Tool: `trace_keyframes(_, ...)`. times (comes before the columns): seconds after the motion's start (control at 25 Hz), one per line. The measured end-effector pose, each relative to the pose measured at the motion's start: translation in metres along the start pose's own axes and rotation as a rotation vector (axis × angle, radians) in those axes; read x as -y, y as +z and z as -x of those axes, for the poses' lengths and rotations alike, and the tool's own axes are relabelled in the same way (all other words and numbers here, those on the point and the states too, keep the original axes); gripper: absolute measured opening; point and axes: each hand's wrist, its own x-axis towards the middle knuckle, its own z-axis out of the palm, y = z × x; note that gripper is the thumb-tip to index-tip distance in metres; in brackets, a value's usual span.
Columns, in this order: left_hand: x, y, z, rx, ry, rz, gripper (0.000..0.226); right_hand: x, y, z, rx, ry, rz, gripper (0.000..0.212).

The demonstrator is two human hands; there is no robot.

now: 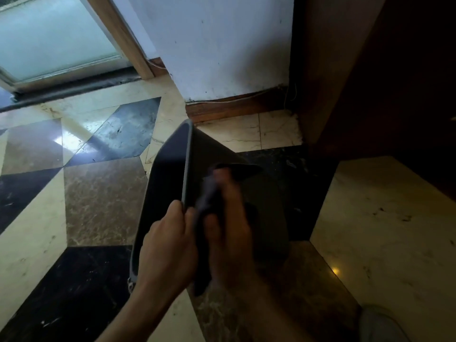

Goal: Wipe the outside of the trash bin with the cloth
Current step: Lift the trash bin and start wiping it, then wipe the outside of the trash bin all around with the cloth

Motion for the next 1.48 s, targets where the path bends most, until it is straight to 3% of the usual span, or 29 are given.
trace_keyframes(0.08, 0.012, -0.001, 0.0, 0.048, -0.027, 0.052, 0.019, -0.002, 0.009, -0.001, 0.198, -0.097, 0.27, 0.066)
trace_keyframes(0.16, 0.015, -0.005, 0.0, 0.092, -0.134, 0.158, 0.018, -0.007, 0.011, -0.009, 0.312, -0.101, 0.386, 0.066)
trace_keyframes(0.4, 0.008, -0.008, 0.0, 0.022, -0.149, 0.096, 0.028, -0.044, 0.0, -0.062, 0.368, 0.005, 0.503, 0.061)
trace_keyframes(0.6, 0.015, -0.013, -0.004, 0.01, -0.256, 0.156, 0.032, -0.107, -0.033, -0.091, 0.25, 0.228, 0.655, 0.058)
trace_keyframes(0.84, 0.02, -0.011, 0.003, -0.004, -0.245, 0.201, 0.032, -0.134, -0.07, -0.06, -0.05, 0.589, 0.284, 0.053)
trace_keyframes(1.0, 0.016, -0.007, 0.008, 0.002, -0.196, 0.193, 0.03, -0.104, -0.045, -0.011, 0.043, 0.385, 0.511, 0.059)
trace_keyframes(1.28, 0.02, -0.002, 0.011, -0.015, -0.137, 0.129, 0.025, -0.023, 0.008, -0.003, 0.359, -0.297, 0.399, 0.05)
trace_keyframes(1.36, 0.022, -0.003, 0.012, -0.033, -0.142, 0.105, 0.028, -0.028, 0.013, -0.029, 0.411, -0.288, 0.469, 0.053)
trace_keyframes(1.48, 0.024, -0.001, 0.014, -0.023, -0.174, 0.087, 0.03, -0.048, 0.016, -0.076, 0.402, -0.065, 0.571, 0.057)
